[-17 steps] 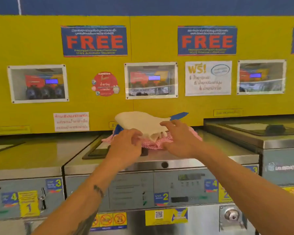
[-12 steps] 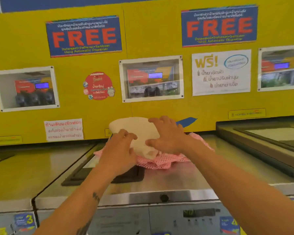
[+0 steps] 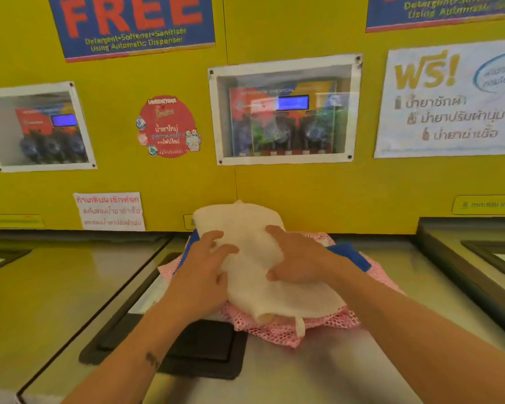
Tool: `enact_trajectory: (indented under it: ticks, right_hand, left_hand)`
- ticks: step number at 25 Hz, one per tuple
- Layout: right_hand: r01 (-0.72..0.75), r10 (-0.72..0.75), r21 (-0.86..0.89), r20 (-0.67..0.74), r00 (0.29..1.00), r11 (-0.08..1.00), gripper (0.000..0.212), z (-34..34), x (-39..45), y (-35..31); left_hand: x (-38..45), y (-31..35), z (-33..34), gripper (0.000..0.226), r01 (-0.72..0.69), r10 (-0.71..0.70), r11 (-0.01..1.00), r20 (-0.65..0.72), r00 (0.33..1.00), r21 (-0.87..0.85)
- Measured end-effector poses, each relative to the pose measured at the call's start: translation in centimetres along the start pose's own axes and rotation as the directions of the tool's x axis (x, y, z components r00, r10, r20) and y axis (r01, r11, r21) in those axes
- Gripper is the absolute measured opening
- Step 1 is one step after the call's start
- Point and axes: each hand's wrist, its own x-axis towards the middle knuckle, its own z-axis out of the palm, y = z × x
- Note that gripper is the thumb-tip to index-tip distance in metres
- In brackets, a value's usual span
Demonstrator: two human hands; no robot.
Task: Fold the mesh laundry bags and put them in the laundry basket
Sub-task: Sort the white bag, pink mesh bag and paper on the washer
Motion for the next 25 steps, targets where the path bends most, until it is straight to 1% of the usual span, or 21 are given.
enact_trajectory:
  ticks: [2, 5, 7, 8, 9, 10, 11, 12, 13, 14, 15, 16, 17, 18, 19, 20, 21, 22, 23, 24, 25]
  right_hand:
    - [0.033, -0.027, 0.079, -0.084, 0.996, 0.996, 0.090, -0.7, -0.7, 0.4]
    - [-0.003, 0.014, 0.045, -0.238, 0.971, 0.999, 0.085, -3.8, -2.7, 2.3]
    - [-0.126, 0.112, -0.011, -0.376, 0.920, 0.992, 0.082, -7.1, -5.1, 4.2]
    - [-0.219, 0.176, -0.051, -0.431, 0.885, 0.974, 0.080, -8.5, -6.4, 5.3]
    - [-0.326, 0.247, -0.095, -0.466, 0.849, 0.941, 0.079, -9.4, -7.7, 6.5]
    - [-0.437, 0.329, -0.137, -0.473, 0.817, 0.889, 0.078, -9.7, -8.9, 7.8]
    - [-0.535, 0.424, -0.168, -0.436, 0.794, 0.828, 0.078, -9.3, -9.9, 8.8]
    - [-0.625, 0.542, -0.182, -0.356, 0.761, 0.759, 0.076, -8.3, -10.6, 9.8]
    - [-0.707, 0.659, -0.186, -0.262, 0.705, 0.682, 0.075, -7.0, -11.2, 10.6]
    - [-0.774, 0.746, -0.204, -0.208, 0.633, 0.600, 0.073, -5.7, -11.4, 11.3]
    - [-0.817, 0.786, -0.229, -0.228, 0.574, 0.530, 0.072, -4.6, -11.5, 11.4]
    - [-0.824, 0.767, -0.249, -0.302, 0.566, 0.510, 0.071, -4.0, -11.3, 11.1]
    - [-0.789, 0.684, -0.261, -0.396, 0.613, 0.556, 0.070, -3.9, -10.9, 10.5]
    - [-0.713, 0.561, -0.245, -0.474, 0.679, 0.657, 0.067, -3.9, -10.4, 9.5]
    - [-0.610, 0.459, -0.192, -0.499, 0.735, 0.769, 0.061, -3.9, -9.7, 8.6]
    - [-0.514, 0.412, -0.114, -0.465, 0.784, 0.850, 0.056, -3.7, -9.3, 8.0]
    - [-0.447, 0.396, -0.054, -0.379, 0.837, 0.893, 0.053, -3.3, -8.8, 7.9]
    - [-0.414, 0.393, -0.022, -0.272, 0.878, 0.910, 0.048, -2.5, -8.5, 8.1]
    - [-0.420, 0.410, -0.022, -0.177, 0.895, 0.907, 0.041, -1.3, -8.4, 8.5]
    - [-0.426, 0.420, -0.031, -0.115, 0.900, 0.904, 0.035, -0.3, -8.5, 9.0]
    - [-0.429, 0.426, -0.020, -0.078, 0.901, 0.903, 0.036, 0.3, -8.7, 9.4]
  left_hand:
    - [1.4, 0.9, 0.2, 0.046, -0.095, 0.090, 0.992, -0.069, 0.994, -0.082]
    - [4.5, 3.4, 0.0, 0.040, -0.271, 0.231, 0.938, -0.195, 0.953, -0.217]
    - [6.3, 4.8, 0.0, 0.040, -0.342, 0.264, 0.891, -0.274, 0.925, -0.297]
    - [7.0, 5.2, 0.4, 0.041, -0.354, 0.266, 0.880, -0.289, 0.920, -0.317]
    - [7.7, 5.3, 1.1, 0.041, -0.353, 0.272, 0.881, -0.272, 0.923, -0.316]
    - [8.3, 5.3, 2.1, 0.043, -0.329, 0.279, 0.895, -0.198, 0.940, -0.300]
    - [8.6, 5.4, 3.0, 0.046, -0.282, 0.276, 0.920, -0.061, 0.959, -0.272]
    - [8.7, 5.6, 4.0, 0.051, -0.219, 0.252, 0.947, 0.121, 0.960, -0.234]
    - [8.5, 5.9, 4.7, 0.055, -0.157, 0.203, 0.973, 0.299, 0.932, -0.170]
    - [8.5, 6.2, 5.2, 0.056, -0.116, 0.158, 0.986, 0.433, 0.888, -0.121]
    - [8.3, 6.4, 5.5, 0.058, -0.094, 0.139, 0.989, 0.519, 0.843, -0.112]
    - [8.3, 6.3, 5.6, 0.067, -0.070, 0.132, 0.989, 0.568, 0.812, -0.129]
    - [8.4, 6.2, 5.5, 0.079, -0.073, 0.146, 0.987, 0.596, 0.789, -0.145]
    - [8.5, 5.9, 5.3, 0.087, -0.104, 0.171, 0.984, 0.603, 0.779, -0.144]
    - [8.8, 5.5, 5.1, 0.086, -0.138, 0.201, 0.979, 0.593, 0.780, -0.150]
    - [9.0, 5.1, 4.9, 0.079, -0.145, 0.224, 0.973, 0.577, 0.786, -0.180]
    - [9.2, 4.8, 4.5, 0.071, -0.133, 0.229, 0.969, 0.561, 0.796, -0.208]
    - [9.2, 4.2, 4.3, 0.067, -0.122, 0.219, 0.971, 0.547, 0.808, -0.208]
    - [9.1, 3.7, 3.9, 0.066, -0.132, 0.202, 0.977, 0.540, 0.817, -0.166]
    - [9.0, 3.2, 3.6, 0.066, -0.149, 0.182, 0.983, 0.536, 0.824, -0.104]
    - [8.8, 2.7, 3.4, 0.065, -0.157, 0.161, 0.986, 0.531, 0.832, -0.052]
